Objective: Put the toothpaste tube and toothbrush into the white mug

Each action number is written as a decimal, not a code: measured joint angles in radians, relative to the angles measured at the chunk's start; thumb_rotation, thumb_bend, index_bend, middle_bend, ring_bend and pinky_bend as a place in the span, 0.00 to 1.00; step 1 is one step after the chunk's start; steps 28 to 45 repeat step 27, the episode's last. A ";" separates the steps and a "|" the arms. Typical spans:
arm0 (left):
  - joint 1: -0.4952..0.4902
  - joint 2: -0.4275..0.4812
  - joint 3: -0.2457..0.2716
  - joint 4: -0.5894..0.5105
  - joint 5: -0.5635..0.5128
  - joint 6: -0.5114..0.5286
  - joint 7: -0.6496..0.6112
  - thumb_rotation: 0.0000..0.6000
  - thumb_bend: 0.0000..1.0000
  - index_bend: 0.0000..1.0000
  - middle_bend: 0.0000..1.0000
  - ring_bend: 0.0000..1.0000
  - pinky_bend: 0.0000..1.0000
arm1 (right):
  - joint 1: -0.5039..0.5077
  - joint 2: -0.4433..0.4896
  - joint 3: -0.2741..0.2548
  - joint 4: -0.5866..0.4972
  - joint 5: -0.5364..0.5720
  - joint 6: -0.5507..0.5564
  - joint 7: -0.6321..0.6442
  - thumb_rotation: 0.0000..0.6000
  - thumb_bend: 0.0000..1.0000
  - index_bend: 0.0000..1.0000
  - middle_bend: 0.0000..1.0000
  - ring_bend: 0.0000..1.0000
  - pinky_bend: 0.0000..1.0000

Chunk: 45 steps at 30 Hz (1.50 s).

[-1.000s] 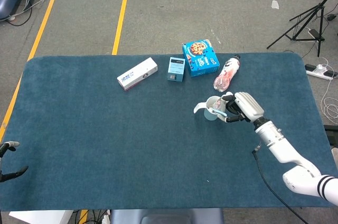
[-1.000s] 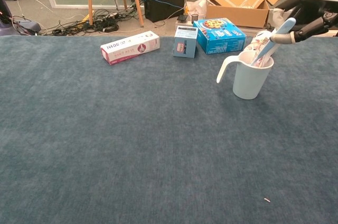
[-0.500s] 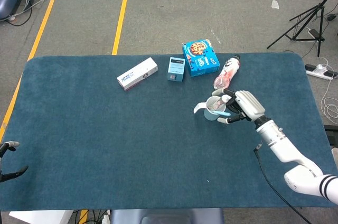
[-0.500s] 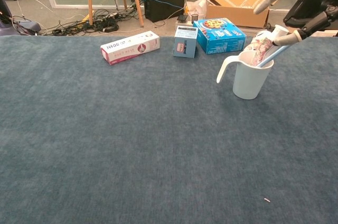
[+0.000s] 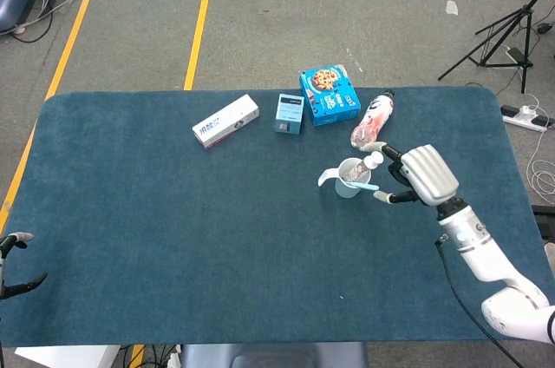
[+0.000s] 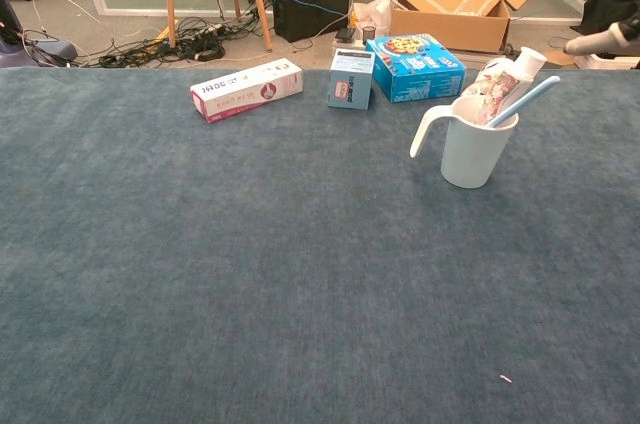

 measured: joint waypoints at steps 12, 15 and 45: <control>-0.018 -0.020 0.011 0.011 0.031 -0.017 0.016 1.00 0.00 0.32 0.40 0.33 0.28 | -0.256 0.107 -0.045 -0.202 0.052 0.274 -0.552 1.00 0.00 0.29 0.54 0.48 0.80; -0.022 -0.025 0.014 0.017 0.045 -0.019 0.014 1.00 0.00 0.33 0.40 0.33 0.28 | -0.314 0.099 -0.069 -0.198 0.052 0.327 -0.563 1.00 0.00 0.28 0.40 0.32 0.64; -0.041 -0.045 0.034 0.046 0.114 -0.027 -0.015 1.00 0.00 0.37 0.40 0.33 0.30 | -0.433 0.022 -0.103 -0.161 0.137 0.358 -0.590 1.00 0.00 0.26 0.23 0.20 0.46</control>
